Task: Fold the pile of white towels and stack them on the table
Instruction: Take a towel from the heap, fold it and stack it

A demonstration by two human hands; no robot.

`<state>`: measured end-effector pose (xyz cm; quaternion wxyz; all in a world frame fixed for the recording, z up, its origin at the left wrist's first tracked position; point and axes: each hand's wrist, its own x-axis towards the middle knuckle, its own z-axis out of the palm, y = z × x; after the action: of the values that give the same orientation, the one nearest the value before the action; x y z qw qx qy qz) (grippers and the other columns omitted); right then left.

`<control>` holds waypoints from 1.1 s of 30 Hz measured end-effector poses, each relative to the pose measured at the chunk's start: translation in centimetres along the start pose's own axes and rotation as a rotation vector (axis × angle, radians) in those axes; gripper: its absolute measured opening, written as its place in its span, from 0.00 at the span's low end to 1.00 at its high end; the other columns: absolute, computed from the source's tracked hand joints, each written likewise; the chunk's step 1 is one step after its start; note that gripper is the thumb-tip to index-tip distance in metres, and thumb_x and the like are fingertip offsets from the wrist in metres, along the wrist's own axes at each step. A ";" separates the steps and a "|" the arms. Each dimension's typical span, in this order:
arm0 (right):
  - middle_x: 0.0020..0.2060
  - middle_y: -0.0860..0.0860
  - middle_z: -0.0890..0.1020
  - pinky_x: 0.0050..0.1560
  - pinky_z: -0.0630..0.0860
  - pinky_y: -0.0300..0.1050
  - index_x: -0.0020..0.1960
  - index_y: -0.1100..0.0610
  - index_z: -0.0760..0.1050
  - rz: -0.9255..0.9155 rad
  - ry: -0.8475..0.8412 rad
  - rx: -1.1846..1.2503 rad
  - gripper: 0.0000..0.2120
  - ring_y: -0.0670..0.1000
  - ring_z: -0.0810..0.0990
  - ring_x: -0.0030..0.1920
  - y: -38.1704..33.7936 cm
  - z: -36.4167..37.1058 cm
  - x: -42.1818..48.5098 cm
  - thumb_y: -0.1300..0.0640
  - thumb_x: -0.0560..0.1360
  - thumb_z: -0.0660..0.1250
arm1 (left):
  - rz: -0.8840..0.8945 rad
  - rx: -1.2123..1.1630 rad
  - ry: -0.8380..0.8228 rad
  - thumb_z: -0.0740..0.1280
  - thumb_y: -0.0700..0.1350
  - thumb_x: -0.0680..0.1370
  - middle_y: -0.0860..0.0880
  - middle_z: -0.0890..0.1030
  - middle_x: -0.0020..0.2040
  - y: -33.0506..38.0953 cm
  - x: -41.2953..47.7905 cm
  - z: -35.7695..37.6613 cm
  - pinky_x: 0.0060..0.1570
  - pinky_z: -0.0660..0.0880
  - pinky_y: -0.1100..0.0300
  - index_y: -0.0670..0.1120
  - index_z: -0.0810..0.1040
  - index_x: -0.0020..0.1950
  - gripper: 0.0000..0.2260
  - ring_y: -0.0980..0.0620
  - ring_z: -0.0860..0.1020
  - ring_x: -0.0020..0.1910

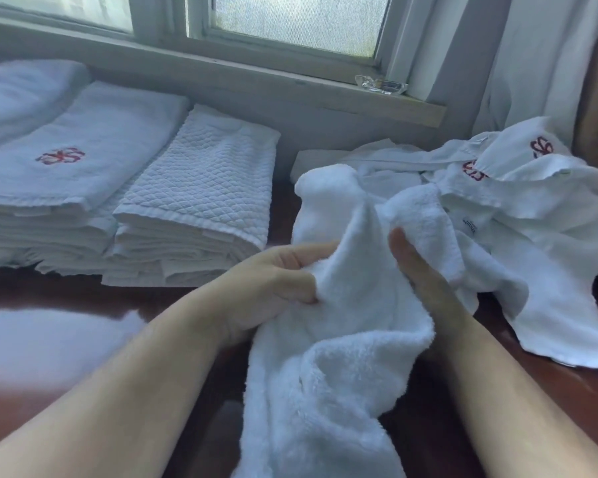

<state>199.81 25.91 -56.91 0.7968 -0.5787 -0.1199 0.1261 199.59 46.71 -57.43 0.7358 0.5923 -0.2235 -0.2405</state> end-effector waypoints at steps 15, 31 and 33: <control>0.46 0.47 0.85 0.50 0.78 0.31 0.56 0.47 0.80 -0.147 0.640 -0.216 0.11 0.38 0.84 0.47 -2.5 -0.8 0.0 0.42 0.80 0.66 | -0.149 0.192 0.061 0.73 0.54 0.75 0.45 0.86 0.56 -0.1 -0.9 1.4 0.58 0.79 0.50 0.46 0.85 0.57 0.16 0.46 0.84 0.56; 0.43 0.53 0.88 0.43 0.85 0.50 0.50 0.56 0.85 0.057 0.319 -0.469 0.15 0.55 0.88 0.46 0.0 0.1 0.5 0.45 0.72 0.77 | 0.207 0.470 0.584 0.67 0.41 0.67 0.56 0.83 0.55 -0.6 0.8 0.4 0.54 0.81 0.52 0.58 0.67 0.71 0.33 0.57 0.82 0.55; 0.41 0.52 0.88 0.42 0.85 0.52 0.46 0.56 0.85 -0.124 0.505 -0.464 0.05 0.55 0.87 0.44 0.1 0.0 0.8 0.55 0.74 0.75 | 0.297 0.393 0.621 0.68 0.39 0.68 0.53 0.84 0.55 -0.5 0.7 0.4 0.53 0.81 0.49 0.56 0.70 0.70 0.31 0.53 0.83 0.55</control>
<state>200.57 26.25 -56.94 0.6547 -0.7489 0.0205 -0.1003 199.88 45.83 -57.79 0.6676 0.7277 -0.1156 0.1065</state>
